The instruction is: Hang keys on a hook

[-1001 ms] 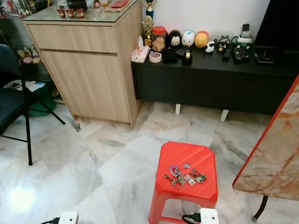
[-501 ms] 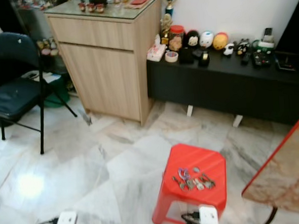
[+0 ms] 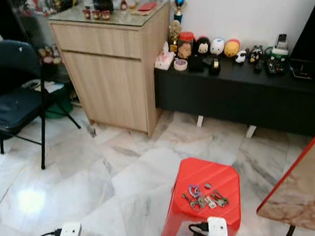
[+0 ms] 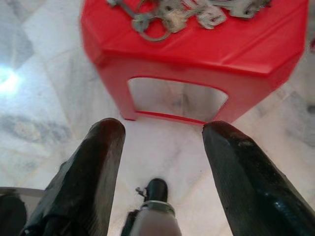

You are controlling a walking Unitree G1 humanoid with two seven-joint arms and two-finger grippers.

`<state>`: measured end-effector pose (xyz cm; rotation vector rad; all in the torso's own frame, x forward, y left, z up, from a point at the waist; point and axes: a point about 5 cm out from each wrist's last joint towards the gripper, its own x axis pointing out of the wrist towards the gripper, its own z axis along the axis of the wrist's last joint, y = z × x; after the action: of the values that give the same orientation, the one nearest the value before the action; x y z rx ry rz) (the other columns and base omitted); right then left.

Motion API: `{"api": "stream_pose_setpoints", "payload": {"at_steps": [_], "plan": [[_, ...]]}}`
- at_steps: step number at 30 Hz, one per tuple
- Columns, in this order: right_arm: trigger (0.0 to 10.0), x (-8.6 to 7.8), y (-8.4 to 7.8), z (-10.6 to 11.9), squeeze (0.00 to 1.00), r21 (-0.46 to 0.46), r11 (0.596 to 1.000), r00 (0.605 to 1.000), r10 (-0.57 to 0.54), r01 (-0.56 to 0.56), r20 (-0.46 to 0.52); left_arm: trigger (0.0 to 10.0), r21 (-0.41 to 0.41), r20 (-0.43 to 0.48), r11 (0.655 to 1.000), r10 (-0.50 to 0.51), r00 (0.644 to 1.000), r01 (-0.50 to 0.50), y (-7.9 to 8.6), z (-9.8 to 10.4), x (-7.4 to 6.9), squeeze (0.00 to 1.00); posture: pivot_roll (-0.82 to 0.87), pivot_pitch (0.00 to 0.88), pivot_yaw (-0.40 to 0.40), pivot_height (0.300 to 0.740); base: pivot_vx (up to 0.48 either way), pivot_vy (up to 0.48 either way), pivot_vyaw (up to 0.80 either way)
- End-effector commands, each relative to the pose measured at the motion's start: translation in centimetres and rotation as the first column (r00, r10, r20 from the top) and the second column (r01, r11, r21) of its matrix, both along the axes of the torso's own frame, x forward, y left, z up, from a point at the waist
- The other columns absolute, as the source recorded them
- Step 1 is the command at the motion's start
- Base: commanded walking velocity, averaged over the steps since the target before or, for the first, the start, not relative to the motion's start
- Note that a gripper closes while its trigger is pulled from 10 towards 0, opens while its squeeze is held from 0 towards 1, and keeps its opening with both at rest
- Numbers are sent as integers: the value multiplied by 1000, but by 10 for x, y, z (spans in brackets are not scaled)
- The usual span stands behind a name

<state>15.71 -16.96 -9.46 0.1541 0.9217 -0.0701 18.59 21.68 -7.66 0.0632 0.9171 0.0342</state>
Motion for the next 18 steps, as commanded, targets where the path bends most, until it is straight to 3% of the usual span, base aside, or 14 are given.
{"api": "stream_pose_setpoints", "payload": {"at_steps": [1,15,18], "plan": [[10000,0,0,0,0,-1,1000,1000,-5,5,-1,10000,4,-11,1000,4,1000,-4,2,-1,-2,0,37,0,-49,740,255,0,0],[10000,0,-1,0,0,-1,1000,1000,-6,6,2,10000,8,-5,1000,0,1000,0,0,0,0,0,35,0,-51,740,260,0,0],[10000,0,-1,0,0,1,1000,1000,-8,8,7,10000,8,5,1000,0,1000,0,0,0,0,0,35,0,-51,740,0,0,0]]}}
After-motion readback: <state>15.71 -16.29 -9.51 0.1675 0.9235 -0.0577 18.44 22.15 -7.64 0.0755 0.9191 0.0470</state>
